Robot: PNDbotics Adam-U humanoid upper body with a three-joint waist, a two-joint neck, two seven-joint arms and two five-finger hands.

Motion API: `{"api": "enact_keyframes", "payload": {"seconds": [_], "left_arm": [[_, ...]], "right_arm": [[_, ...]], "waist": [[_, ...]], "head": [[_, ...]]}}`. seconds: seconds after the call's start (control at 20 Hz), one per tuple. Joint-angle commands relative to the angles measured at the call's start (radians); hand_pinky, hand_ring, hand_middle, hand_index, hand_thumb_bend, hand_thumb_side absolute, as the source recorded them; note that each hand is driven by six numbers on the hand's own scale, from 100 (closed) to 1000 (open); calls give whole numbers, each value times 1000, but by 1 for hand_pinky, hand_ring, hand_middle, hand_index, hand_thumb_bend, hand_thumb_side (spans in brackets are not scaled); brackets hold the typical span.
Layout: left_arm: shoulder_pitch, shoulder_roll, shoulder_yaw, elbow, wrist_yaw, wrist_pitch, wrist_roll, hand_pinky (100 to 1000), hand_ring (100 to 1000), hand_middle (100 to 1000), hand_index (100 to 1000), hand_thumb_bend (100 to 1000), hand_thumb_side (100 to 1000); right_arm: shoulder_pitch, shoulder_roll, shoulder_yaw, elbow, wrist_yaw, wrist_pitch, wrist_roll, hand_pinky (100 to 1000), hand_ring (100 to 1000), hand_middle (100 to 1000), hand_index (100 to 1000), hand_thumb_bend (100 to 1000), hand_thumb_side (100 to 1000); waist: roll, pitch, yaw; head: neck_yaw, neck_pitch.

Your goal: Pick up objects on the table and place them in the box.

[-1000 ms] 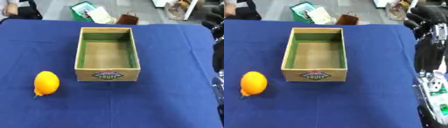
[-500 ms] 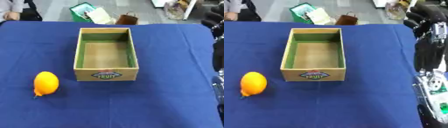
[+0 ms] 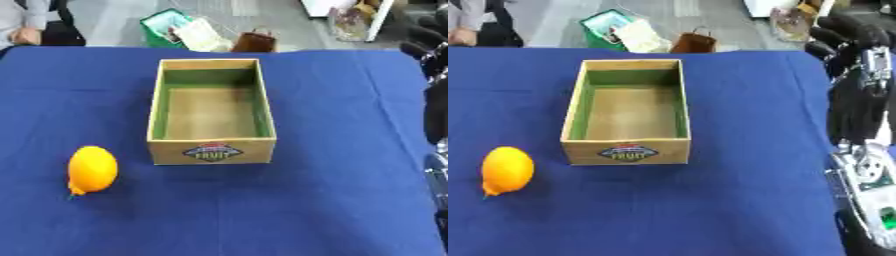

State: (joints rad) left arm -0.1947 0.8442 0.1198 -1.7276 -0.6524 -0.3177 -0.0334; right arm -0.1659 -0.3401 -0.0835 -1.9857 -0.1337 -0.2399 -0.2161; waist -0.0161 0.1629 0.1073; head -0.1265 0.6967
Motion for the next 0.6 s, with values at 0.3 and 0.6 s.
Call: {"api": "enact_keyframes", "payload": {"seconds": [0.3, 0.6], "left_arm": [[-26, 80, -27, 8, -3, -4, -119, 608, 636, 672, 900, 522, 999], [-44, 106, -66, 11, 11, 11, -142, 617, 644, 679, 896, 586, 1000]], "right_arm": [[-8, -25, 0, -14, -4, -1, 3, 796, 820, 764, 839, 100, 1000], [-12, -24, 2, -14, -2, -3, 2, 797, 821, 764, 838, 100, 1000]], "waist": [[0, 0, -6], [-7, 19, -10]], "head": [[15, 49], [42, 45]]}}
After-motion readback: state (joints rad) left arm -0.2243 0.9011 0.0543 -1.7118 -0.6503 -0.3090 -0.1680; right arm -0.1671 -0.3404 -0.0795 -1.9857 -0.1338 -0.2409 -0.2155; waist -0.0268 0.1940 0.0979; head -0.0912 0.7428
